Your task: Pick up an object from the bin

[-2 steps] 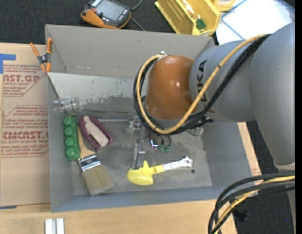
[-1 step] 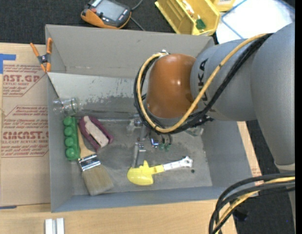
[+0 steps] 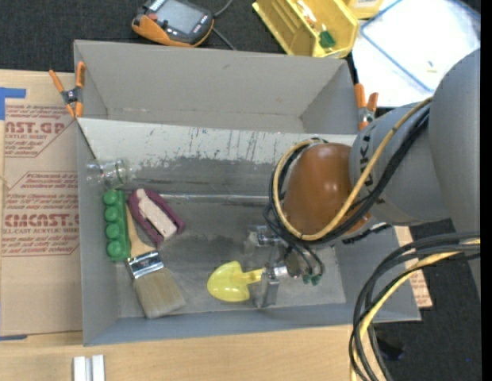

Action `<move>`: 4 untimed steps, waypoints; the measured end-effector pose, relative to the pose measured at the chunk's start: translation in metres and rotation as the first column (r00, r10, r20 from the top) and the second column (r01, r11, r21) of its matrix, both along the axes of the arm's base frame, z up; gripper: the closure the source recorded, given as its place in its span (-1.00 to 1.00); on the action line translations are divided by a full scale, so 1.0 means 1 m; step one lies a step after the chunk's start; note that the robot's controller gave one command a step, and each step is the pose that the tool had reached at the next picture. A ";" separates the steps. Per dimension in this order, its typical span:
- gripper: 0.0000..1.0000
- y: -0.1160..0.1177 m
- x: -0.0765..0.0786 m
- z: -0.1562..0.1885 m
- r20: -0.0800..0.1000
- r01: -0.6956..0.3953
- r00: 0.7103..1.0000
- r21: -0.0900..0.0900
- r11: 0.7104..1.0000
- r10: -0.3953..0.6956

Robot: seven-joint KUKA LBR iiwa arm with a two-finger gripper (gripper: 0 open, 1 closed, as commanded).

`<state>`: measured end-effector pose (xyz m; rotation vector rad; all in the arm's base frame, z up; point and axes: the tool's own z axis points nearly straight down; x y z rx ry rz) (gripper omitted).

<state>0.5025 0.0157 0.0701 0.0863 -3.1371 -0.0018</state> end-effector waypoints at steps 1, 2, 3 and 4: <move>-1.00 -0.022 -0.019 0.058 0.015 0.001 1.000 0.006 1.000 -0.001; -1.00 -0.041 -0.002 0.029 -0.001 0.078 0.997 0.004 0.997 -0.078; -1.00 -0.037 -0.019 0.001 0.025 0.080 0.996 0.009 0.997 -0.080; 1.00 -0.025 -0.021 0.000 0.012 -0.094 0.995 0.005 0.996 0.094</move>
Offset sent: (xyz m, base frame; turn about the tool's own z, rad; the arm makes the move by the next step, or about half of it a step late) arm -0.0019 -0.0419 0.0299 0.0784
